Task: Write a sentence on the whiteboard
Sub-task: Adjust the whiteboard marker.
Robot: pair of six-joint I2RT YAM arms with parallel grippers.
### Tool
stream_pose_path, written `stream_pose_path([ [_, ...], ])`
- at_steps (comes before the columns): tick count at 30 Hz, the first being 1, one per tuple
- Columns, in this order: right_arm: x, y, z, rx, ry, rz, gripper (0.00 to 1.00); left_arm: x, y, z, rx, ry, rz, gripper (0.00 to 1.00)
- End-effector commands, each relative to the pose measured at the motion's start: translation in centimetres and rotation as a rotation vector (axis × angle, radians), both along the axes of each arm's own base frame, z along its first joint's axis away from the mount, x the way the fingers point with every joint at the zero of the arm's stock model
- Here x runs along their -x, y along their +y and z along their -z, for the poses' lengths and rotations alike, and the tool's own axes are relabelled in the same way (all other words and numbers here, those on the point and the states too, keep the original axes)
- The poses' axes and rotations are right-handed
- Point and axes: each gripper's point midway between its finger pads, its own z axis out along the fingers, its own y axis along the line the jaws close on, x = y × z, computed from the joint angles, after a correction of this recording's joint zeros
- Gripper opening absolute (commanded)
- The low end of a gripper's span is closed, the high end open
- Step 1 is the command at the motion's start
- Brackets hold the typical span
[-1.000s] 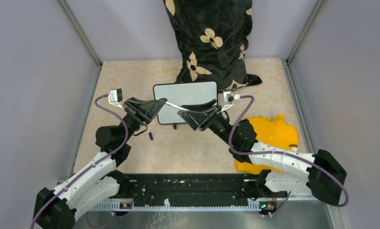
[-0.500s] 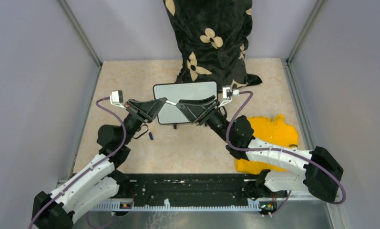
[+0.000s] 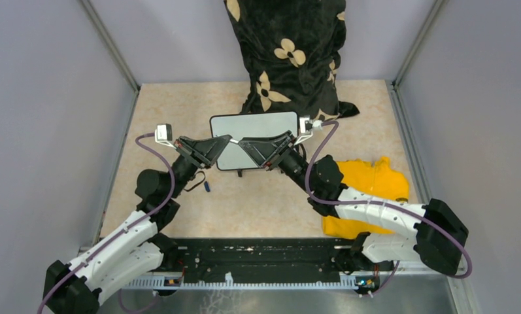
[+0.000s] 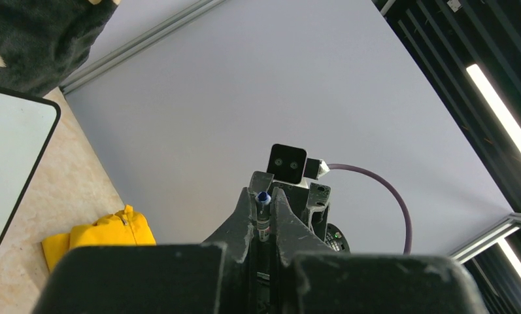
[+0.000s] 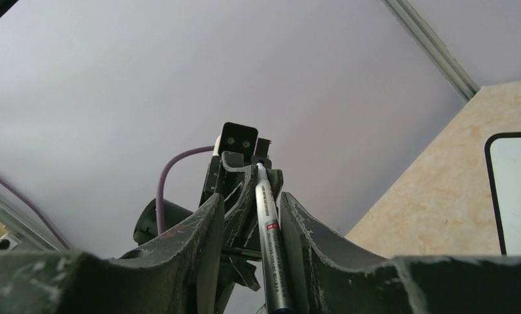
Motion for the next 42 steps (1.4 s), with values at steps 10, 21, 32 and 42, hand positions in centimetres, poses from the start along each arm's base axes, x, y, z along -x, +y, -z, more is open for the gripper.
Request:
stream_pose_path([
  [10,0.3,0.0,-3.0,-0.045,-0.042,-0.015,0.24,0.2,0.1,-1.9,0.019,-0.031,-0.012,0.00],
  [21,0.2,-0.2,-3.2,-0.063,-0.044,-0.007,0.20,0.2,0.0,-1.4,0.013,-0.018,-0.004,0.00],
  [32,0.1,-0.1,-3.2,-0.067,-0.048,-0.008,0.15,0.2,-0.2,-1.0,0.012,-0.006,0.003,0.00],
  [42,0.3,-0.2,-3.3,-0.072,-0.057,-0.008,0.00,0.2,-0.4,-0.6,0.013,0.010,0.017,0.03],
])
